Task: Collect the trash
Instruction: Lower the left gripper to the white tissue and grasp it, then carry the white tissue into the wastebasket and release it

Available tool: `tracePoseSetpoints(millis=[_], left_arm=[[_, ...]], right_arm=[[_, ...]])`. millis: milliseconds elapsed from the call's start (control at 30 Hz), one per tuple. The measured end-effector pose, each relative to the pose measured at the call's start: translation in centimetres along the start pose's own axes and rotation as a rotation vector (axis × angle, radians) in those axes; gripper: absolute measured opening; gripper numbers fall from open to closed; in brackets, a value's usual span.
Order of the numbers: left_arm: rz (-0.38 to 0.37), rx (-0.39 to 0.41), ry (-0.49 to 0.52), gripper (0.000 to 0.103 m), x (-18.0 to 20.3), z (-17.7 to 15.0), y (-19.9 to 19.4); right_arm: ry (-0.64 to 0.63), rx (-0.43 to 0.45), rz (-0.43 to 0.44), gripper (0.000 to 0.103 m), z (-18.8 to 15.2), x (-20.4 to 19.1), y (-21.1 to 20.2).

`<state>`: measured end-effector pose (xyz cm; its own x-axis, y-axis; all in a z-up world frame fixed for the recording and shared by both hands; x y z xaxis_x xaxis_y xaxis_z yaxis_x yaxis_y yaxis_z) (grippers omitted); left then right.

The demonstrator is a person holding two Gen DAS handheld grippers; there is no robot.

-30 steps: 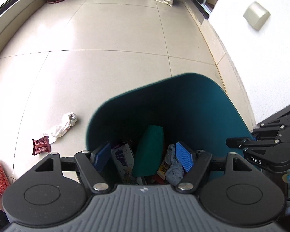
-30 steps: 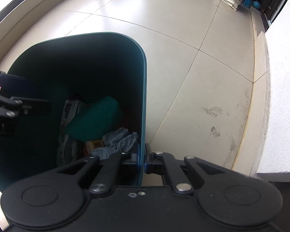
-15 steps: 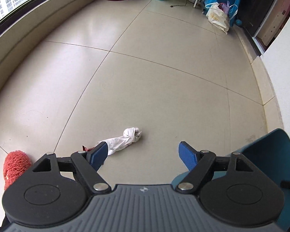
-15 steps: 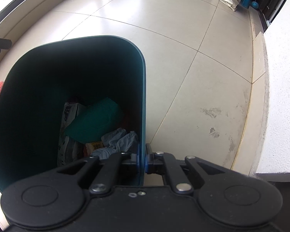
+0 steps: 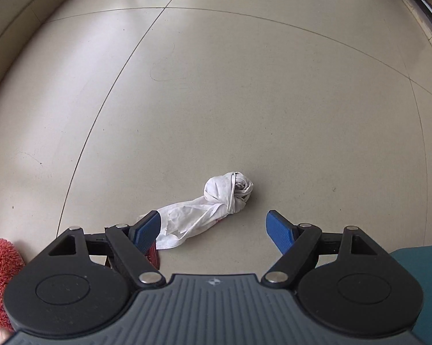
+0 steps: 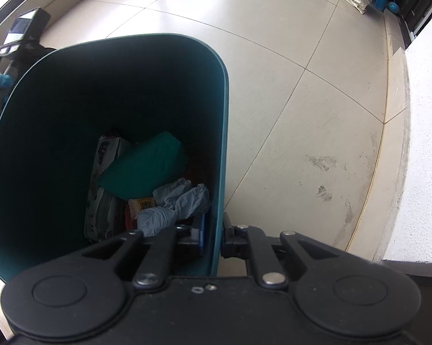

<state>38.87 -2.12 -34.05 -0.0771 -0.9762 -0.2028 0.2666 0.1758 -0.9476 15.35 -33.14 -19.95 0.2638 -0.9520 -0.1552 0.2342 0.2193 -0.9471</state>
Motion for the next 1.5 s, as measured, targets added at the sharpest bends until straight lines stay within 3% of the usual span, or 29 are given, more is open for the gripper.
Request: tracePoseSetpoints(millis=[233,433,467,567,633,800,933,1167,1500], left_arm=[[0.114,-0.066,0.072,0.08,1.2,0.2,6.0],[0.087,-0.109,0.019,0.081,0.5,0.0,7.8],[0.084,-0.104,0.022,0.074,0.4,0.0,7.7],[0.103,-0.105,0.029,0.018,0.0,-0.2,6.9],[0.102,-0.095,0.013,0.014,-0.6,-0.3,6.3],[0.036,-0.043,-0.054,0.006,-2.4,-0.7,2.7],[0.005,0.016,-0.039,0.006,-3.7,-0.9,-0.8],[-0.028,0.052,-0.02,0.006,-4.1,-1.4,-6.4],[-0.099,0.181,0.036,0.006,-3.9,-3.7,-22.2]], right_arm=[[-0.016,-0.029,-0.007,0.015,0.4,-0.3,1.1],[-0.005,-0.041,-0.002,0.015,0.4,-0.1,1.3],[-0.003,-0.042,-0.002,0.015,0.4,0.0,1.3],[-0.001,-0.041,-0.005,0.015,0.5,0.0,1.4],[0.0,-0.04,-0.007,0.015,0.5,0.0,1.4],[0.014,-0.028,-0.002,0.014,0.4,0.3,1.1],[0.016,-0.011,-0.003,0.013,0.5,0.4,0.5],[0.018,0.001,0.006,0.012,0.2,0.4,0.0],[0.049,0.049,-0.007,0.005,0.2,0.8,-1.9]])
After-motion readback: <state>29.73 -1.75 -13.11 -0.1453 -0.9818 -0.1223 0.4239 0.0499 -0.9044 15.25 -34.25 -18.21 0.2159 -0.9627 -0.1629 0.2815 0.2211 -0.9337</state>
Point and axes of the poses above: each gripper's, at about its wrist camera, not at the fingertips, and y roughly the way its jaws point, x to its right, z to its top, the point moved 7 cm from there along y, roughly the way its jaws point, and after that the axes turned 7 degrees about z, right-handed, at the moved point
